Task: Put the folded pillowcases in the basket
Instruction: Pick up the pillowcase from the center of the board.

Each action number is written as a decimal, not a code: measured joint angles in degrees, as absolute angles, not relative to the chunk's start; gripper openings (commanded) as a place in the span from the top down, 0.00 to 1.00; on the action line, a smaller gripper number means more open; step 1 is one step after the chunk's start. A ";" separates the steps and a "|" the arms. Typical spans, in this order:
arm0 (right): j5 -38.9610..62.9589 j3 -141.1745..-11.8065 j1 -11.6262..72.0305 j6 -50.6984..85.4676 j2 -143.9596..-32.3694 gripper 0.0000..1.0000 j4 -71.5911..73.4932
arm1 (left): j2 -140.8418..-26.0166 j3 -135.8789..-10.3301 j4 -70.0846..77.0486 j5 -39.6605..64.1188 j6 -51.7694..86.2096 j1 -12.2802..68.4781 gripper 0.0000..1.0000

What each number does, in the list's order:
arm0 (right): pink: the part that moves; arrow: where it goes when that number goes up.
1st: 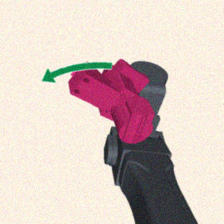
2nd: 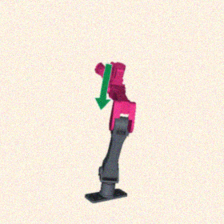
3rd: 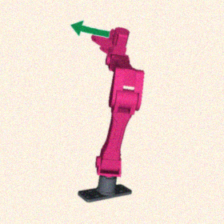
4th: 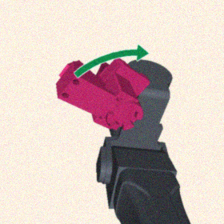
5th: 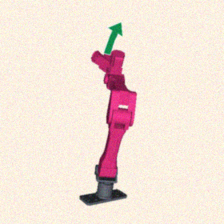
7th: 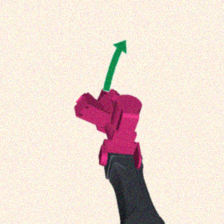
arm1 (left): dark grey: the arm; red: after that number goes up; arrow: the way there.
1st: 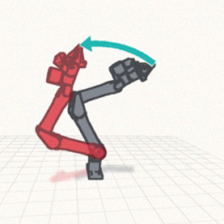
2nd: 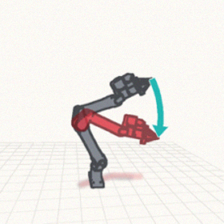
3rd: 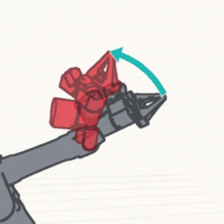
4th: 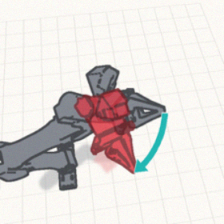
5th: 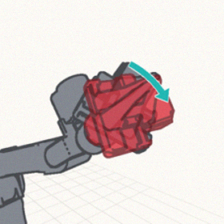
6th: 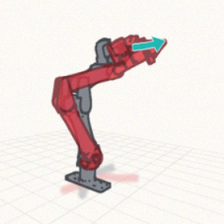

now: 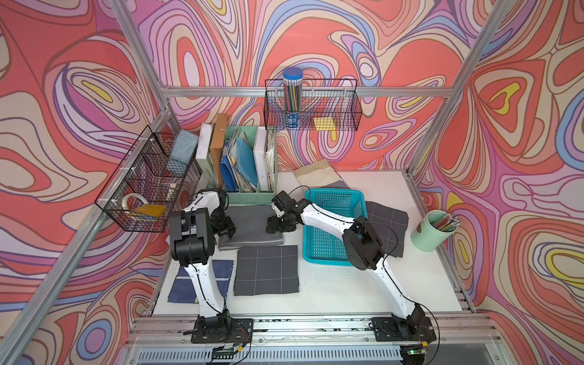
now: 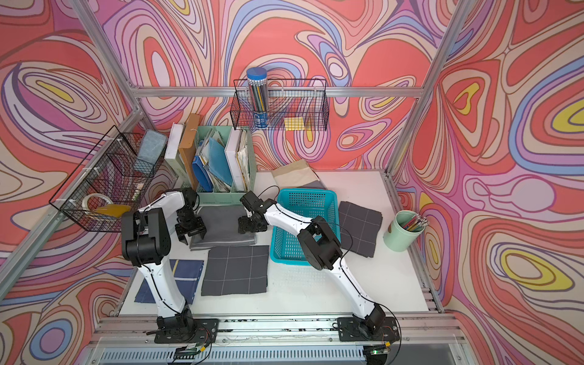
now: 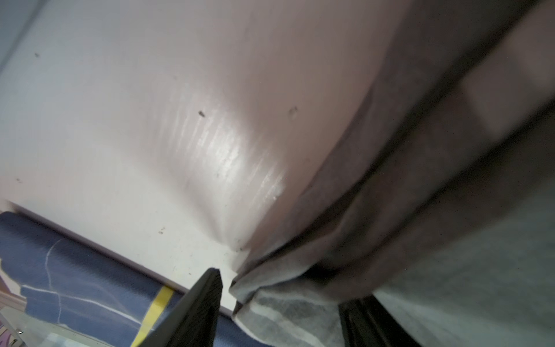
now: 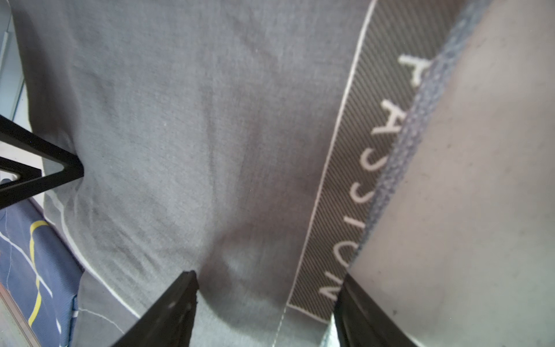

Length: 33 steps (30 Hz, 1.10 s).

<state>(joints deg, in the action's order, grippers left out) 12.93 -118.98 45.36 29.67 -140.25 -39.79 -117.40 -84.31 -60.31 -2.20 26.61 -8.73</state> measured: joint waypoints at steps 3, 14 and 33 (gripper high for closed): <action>12.93 -118.98 45.36 29.67 -140.25 0.28 -39.79 | -117.64 -84.44 -60.18 -0.91 25.91 -8.93 0.50; 14.15 -118.98 45.34 29.69 -140.25 0.31 -39.75 | -119.52 -86.70 -60.55 4.91 24.27 -8.75 1.00; 27.77 -119.33 44.38 33.32 -139.83 1.00 -30.63 | -118.91 -85.97 -60.64 10.50 23.35 -8.56 1.00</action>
